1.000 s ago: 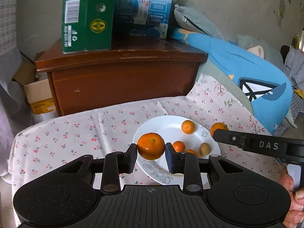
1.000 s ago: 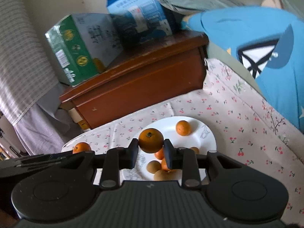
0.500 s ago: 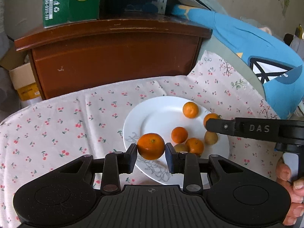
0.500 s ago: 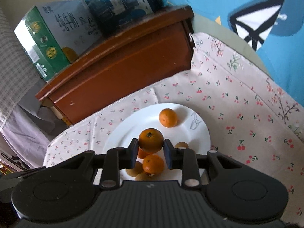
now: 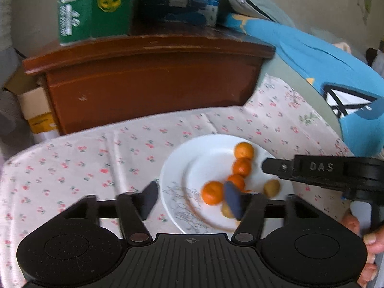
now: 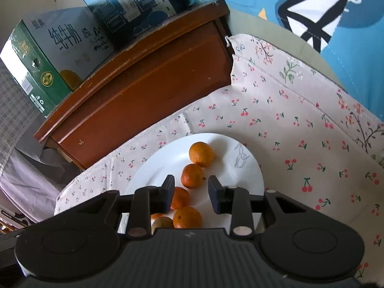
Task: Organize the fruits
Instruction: 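Withdraw both grippers from the plate back toward the fruit cluster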
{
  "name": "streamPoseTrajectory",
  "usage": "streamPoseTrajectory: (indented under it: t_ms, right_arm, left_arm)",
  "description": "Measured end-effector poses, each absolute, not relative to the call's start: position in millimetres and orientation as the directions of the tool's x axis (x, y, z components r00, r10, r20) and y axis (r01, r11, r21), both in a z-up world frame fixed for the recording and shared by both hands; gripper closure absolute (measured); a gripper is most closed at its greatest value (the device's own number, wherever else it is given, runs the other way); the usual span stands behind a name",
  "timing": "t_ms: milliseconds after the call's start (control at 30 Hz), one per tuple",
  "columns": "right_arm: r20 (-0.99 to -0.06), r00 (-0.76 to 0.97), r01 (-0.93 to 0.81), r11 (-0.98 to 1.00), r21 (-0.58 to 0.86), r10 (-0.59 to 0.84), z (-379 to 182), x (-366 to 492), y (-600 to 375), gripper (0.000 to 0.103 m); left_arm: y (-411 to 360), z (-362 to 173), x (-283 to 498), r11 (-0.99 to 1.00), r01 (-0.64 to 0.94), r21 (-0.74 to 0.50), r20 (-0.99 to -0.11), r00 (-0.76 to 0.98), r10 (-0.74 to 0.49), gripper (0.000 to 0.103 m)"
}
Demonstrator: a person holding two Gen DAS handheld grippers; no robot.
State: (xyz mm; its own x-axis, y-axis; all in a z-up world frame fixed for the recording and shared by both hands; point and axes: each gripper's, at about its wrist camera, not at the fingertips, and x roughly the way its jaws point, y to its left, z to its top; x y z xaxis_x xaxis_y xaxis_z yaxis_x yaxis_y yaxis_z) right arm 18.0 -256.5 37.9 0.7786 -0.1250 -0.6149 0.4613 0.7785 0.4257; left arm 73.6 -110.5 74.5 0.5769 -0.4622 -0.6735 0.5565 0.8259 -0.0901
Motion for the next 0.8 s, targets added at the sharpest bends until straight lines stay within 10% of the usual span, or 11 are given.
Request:
streamPoseTrajectory:
  t_ms: [167, 800]
  right_arm:
    - [-0.602, 0.788, 0.446, 0.791, 0.419, -0.126, 44.0, 15.4, -250.3, 0.066]
    - [-0.591, 0.802, 0.376, 0.845, 0.380, -0.091, 55.1, -17.4, -198.1, 0.065]
  left_arm:
    - [-104.2, 88.7, 71.4, 0.851, 0.521, -0.060, -0.669, 0.612, -0.422, 0.016]
    - [-39.2, 118.0, 50.9, 0.876, 0.480, -0.054, -0.677, 0.627, -0.386, 0.014]
